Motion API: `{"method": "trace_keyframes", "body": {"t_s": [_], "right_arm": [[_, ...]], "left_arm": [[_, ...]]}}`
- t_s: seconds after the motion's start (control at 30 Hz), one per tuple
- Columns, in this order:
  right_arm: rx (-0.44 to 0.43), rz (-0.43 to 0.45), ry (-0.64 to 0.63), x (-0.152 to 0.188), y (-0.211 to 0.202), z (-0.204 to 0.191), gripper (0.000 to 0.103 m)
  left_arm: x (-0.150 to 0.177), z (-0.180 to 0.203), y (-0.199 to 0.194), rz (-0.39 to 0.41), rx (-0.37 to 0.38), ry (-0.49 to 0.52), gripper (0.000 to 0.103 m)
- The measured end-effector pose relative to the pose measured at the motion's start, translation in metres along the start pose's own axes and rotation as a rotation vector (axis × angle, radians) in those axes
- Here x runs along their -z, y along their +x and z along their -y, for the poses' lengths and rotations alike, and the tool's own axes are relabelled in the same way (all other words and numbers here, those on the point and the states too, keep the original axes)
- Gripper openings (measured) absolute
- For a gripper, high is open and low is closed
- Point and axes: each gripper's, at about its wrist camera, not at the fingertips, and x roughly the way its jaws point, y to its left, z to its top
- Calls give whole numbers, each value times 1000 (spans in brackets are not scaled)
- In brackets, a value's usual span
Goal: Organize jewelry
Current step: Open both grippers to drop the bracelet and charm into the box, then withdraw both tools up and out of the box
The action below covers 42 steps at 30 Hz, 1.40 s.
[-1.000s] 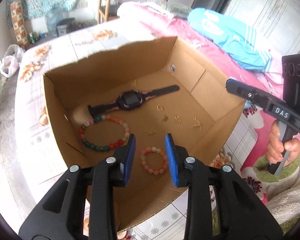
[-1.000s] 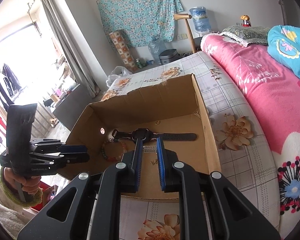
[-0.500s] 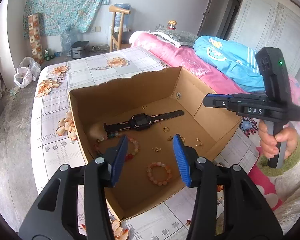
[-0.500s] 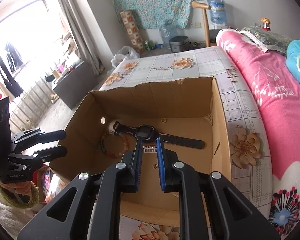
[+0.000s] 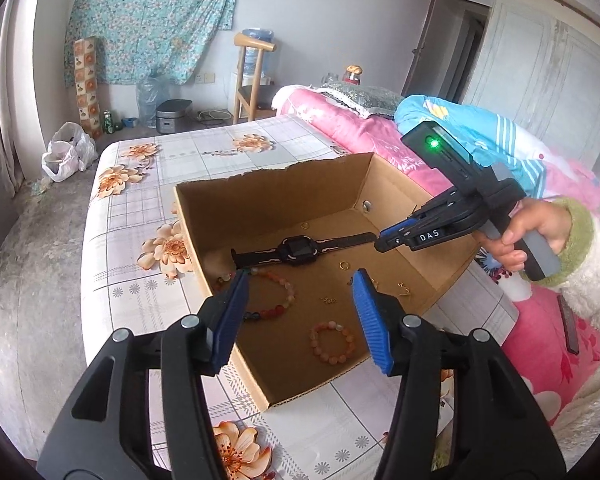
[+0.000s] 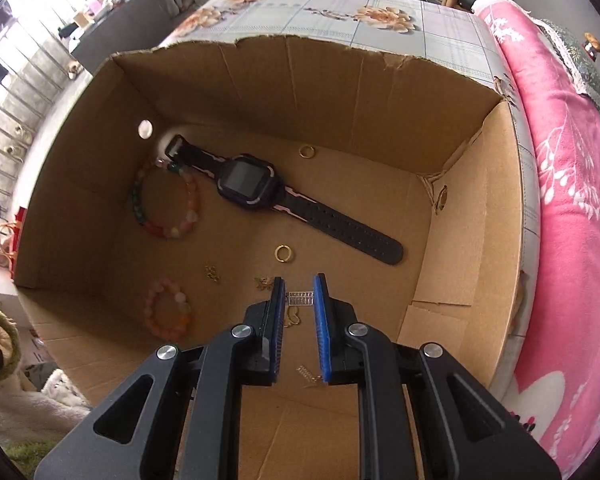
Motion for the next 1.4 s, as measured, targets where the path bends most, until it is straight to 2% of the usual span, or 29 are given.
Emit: {"method": "trace_keyframes", "body": {"t_s": [0.13, 0.33, 0.47, 0.53, 0.6, 0.73, 0.83, 1.0, 1.2, 1.27, 1.4], "right_arm": [[54, -14, -17, -3, 2, 0, 15], [61, 65, 11, 1, -20, 3, 16], [64, 163, 51, 14, -48, 9, 17], [55, 231, 89, 26, -67, 13, 22], [59, 313, 139, 38, -85, 15, 36], [73, 465, 269, 74, -111, 27, 44], [64, 522, 374, 99, -110, 39, 47], [-63, 475, 549, 124, -71, 73, 47], [-269, 377, 583, 130, -32, 78, 48], [-268, 375, 568, 132, -34, 73, 49], [-257, 373, 557, 134, -38, 70, 50]], "left_arm": [[3, -2, -2, 1, -1, -4, 53], [8, -4, -7, 8, -9, -16, 56], [12, -3, -11, 11, -20, -22, 59], [14, -4, -12, 10, -26, -31, 61], [17, -6, -13, 7, -32, -42, 66], [25, -12, -13, -8, -31, -81, 73], [32, -19, -9, -33, -31, -124, 75], [42, -34, 4, -84, -26, -233, 76], [49, -34, 23, -139, 73, -336, 76], [49, -30, 27, -150, 100, -346, 76], [47, -22, 30, -159, 79, -330, 78]]}}
